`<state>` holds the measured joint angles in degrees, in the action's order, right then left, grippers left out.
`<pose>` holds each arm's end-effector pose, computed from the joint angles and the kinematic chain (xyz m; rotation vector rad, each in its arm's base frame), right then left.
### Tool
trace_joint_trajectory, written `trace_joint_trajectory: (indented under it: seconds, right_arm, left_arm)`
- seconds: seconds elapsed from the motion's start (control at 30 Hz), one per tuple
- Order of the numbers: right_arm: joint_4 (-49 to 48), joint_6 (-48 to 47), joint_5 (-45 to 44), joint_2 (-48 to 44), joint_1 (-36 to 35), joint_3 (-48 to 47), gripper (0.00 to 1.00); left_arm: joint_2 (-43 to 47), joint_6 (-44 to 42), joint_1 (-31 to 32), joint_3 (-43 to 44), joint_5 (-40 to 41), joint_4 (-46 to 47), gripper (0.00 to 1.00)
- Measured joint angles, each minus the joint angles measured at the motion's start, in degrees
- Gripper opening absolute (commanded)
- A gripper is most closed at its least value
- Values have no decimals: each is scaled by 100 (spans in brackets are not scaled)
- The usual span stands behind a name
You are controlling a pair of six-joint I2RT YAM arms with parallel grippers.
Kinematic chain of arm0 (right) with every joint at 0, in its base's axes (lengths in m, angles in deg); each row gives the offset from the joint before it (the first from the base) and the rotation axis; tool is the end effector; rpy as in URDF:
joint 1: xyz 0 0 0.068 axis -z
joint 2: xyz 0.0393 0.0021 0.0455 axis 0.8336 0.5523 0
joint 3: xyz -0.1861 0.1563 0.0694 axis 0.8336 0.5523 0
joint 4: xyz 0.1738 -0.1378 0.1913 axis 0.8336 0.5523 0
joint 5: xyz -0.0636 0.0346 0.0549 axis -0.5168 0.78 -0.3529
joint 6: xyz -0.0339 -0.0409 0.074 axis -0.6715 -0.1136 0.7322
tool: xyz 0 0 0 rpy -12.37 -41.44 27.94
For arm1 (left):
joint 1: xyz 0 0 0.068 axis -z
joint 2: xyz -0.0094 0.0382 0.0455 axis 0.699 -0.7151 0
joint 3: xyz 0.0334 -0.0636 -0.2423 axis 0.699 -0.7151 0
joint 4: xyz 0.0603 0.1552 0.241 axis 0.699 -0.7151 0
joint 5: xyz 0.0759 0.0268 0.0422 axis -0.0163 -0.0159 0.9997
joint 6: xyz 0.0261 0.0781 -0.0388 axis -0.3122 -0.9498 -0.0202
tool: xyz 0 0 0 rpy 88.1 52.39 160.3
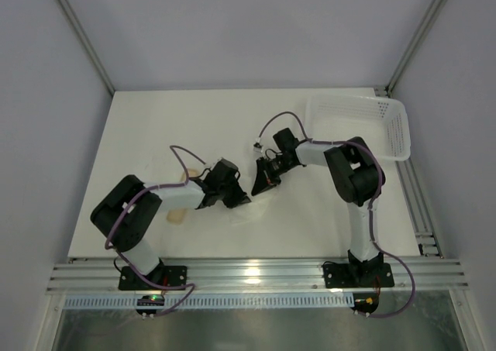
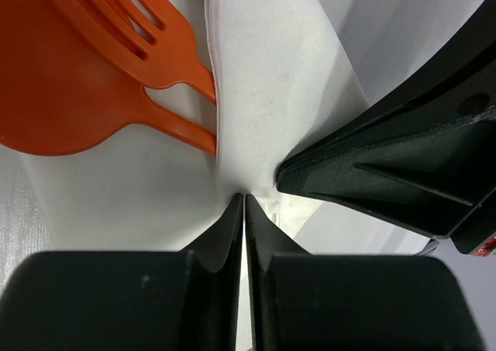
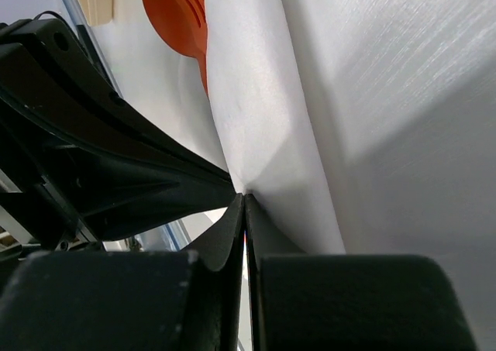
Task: Place the utensils on the paper napkin and roll it up
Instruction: Roll the napkin at the center of the board.
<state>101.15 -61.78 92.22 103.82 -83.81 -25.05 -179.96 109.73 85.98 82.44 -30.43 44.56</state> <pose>0.3385 0.2490 0.0393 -0.6498 2.6783 1.4775 0.2632 -0.2396 0.0521 -0.6723 2.6122 -0.8214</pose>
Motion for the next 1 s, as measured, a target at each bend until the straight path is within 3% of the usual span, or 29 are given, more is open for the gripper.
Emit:
trace_joint_trajectory:
  seconds: [0.07,0.2,0.3,0.5,0.6,0.83,1.0]
  right_arm:
    - [-2,2,17,22,0,-9,4]
    - [-9,11,57,52,-7,-22,4]
    - [4,17,72,81,-7,-50,4]
    - [11,24,125,127,-7,-87,4]
    - [9,24,146,149,-7,-94,4]
    - [9,22,155,151,-7,-105,3]
    - [11,22,153,151,-9,-105,4]
  left_arm:
    - [13,-20,2,2,0,-17,9]
    - [157,-118,42,13,44,-199,28]
    - [407,-247,85,55,175,-581,33]
    - [1370,-466,149,337,424,-1493,31]
    - [2074,-374,151,328,492,-1969,35]
    - [3779,466,153,-284,540,-2946,44]
    - [4096,911,155,-448,540,-3399,47]
